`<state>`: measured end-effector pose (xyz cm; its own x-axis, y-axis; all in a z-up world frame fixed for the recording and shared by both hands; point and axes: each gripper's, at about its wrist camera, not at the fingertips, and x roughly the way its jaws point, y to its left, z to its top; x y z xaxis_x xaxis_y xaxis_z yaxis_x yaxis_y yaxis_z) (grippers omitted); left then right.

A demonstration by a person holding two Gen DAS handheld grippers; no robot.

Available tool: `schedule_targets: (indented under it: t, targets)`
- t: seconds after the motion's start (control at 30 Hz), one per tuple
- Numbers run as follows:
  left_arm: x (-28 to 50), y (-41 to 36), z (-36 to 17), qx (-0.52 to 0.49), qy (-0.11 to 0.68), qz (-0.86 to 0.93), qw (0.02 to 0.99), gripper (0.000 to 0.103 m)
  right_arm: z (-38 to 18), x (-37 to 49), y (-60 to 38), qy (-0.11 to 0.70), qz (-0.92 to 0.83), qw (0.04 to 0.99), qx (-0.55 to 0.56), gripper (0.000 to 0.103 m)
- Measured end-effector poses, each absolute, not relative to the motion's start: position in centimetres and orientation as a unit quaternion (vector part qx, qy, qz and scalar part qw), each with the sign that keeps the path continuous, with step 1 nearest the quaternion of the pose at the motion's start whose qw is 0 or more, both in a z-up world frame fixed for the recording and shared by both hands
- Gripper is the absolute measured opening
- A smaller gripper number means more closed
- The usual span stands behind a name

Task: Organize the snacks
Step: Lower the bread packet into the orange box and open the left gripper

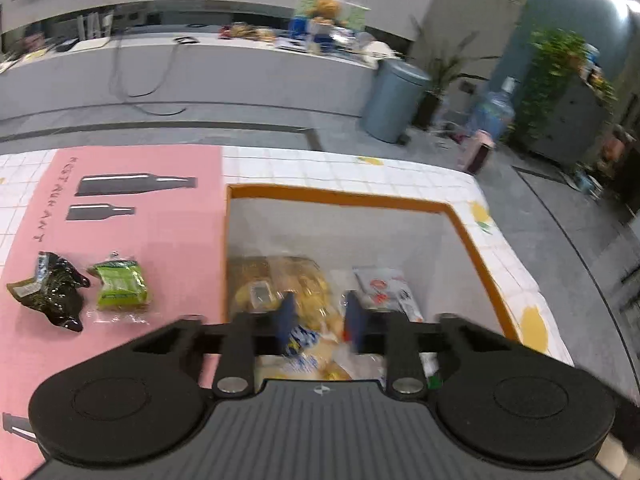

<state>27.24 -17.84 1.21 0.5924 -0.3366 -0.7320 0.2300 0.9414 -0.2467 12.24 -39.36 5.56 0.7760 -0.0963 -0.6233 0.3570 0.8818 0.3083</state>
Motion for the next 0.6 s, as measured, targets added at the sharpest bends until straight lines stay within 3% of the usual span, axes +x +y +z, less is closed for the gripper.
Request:
schedule_targets:
  t: [0.13, 0.23, 0.37, 0.6]
  targets:
    - [28.8, -18.8, 0.3, -0.039, 0.447, -0.170, 0.877, 0.008, 5.6, 12.4, -39.2, 0.312, -0.120, 0.920, 0.203, 0.083]
    - [28.5, -18.9, -0.4, -0.059, 0.483, -0.219, 0.846, 0.008, 5.5, 12.4, -39.4, 0.313, -0.124, 0.920, 0.202, 0.083]
    - [27.5, -20.9, -1.9, 0.029, 0.496, -0.187, 0.847, 0.008, 5.5, 12.2, -39.7, 0.308, -0.134, 0.917, 0.217, 0.083]
    - [28.0, -22.7, -4.1, 0.058, 0.511, -0.160, 0.843, 0.005, 5.5, 12.5, -39.0, 0.312, -0.123, 0.920, 0.203, 0.083]
